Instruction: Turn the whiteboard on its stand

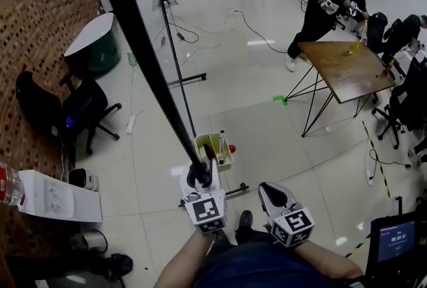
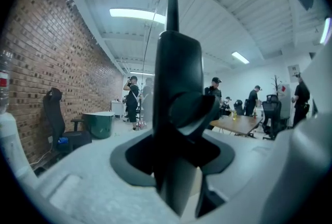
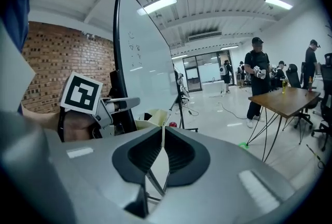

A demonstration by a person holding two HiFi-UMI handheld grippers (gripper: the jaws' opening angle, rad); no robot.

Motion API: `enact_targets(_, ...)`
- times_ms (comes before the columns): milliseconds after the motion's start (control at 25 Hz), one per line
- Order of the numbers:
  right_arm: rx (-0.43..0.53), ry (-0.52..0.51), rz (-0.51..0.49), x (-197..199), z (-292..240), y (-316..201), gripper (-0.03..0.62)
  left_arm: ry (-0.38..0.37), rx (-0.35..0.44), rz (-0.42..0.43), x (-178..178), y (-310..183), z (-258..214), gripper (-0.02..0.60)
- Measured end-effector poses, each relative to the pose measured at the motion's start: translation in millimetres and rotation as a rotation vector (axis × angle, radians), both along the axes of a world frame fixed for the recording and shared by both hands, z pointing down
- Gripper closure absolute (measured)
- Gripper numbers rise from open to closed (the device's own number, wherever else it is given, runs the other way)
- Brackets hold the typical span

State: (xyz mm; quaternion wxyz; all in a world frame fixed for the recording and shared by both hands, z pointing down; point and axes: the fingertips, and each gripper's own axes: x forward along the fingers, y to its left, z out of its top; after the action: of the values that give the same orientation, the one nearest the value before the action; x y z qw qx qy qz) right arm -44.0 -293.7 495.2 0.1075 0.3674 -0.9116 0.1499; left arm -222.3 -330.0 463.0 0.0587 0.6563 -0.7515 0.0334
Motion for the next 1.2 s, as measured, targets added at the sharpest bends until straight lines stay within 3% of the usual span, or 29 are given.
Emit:
enact_targets(240,-0.075,0.065,-0.006,-2.6,20.1,48.8,0.571,0.012,-0.003,0.059,24.3,37.9,-6.7,0.374)
enact_targets(440,-0.051,0.059,0.010,11.1,10.6,62.1,0.571,0.023,-0.018,0.076,38.5,65.4,-1.9,0.368)
enact_targets(840,0.007,-0.061,-0.056,33.8,-14.7,95.1,0.571,0.056,0.005,0.016,54.0,106.5,-10.9,0.380)
enact_targets(1200,-0.024,-0.148,-0.224,24.4,-9.0,148.9,0.571,0.030,-0.021,-0.036,70.9,151.9,-16.0,0.399)
